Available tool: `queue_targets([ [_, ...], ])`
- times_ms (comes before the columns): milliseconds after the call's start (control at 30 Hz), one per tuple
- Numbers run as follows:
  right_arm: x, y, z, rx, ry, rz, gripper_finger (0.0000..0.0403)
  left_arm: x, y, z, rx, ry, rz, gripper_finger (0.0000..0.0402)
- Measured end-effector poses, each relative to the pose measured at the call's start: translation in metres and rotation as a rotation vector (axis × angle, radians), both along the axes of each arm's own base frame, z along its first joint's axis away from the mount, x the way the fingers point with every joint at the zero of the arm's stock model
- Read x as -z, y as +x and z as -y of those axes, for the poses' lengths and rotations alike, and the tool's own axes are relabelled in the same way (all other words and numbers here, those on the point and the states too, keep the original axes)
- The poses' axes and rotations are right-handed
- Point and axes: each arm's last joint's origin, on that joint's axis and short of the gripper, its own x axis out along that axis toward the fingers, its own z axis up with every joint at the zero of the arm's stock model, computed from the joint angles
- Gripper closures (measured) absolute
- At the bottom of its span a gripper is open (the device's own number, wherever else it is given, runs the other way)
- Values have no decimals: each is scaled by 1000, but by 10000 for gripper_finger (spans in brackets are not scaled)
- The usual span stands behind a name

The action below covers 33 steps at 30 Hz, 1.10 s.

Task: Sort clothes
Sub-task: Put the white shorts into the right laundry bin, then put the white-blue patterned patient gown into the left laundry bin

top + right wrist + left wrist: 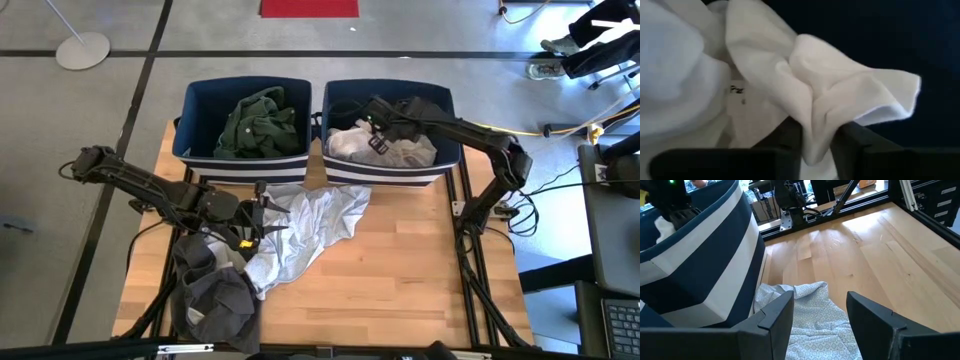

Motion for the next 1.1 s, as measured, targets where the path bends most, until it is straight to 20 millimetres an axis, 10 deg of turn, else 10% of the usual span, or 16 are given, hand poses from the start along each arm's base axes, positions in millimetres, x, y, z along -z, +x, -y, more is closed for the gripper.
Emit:
queue_targets([
  [533,-83,0,-29,-66,18,214,136,0,0,0,0,0,-2,229],
  [800,-102,27,-99,-349,105,358,141,4,-1,0,-6,-3,-37,229],
  [1100,-62,44,-196,-675,80,209,156,7,-3,-1,-30,-53,-70,229],
])
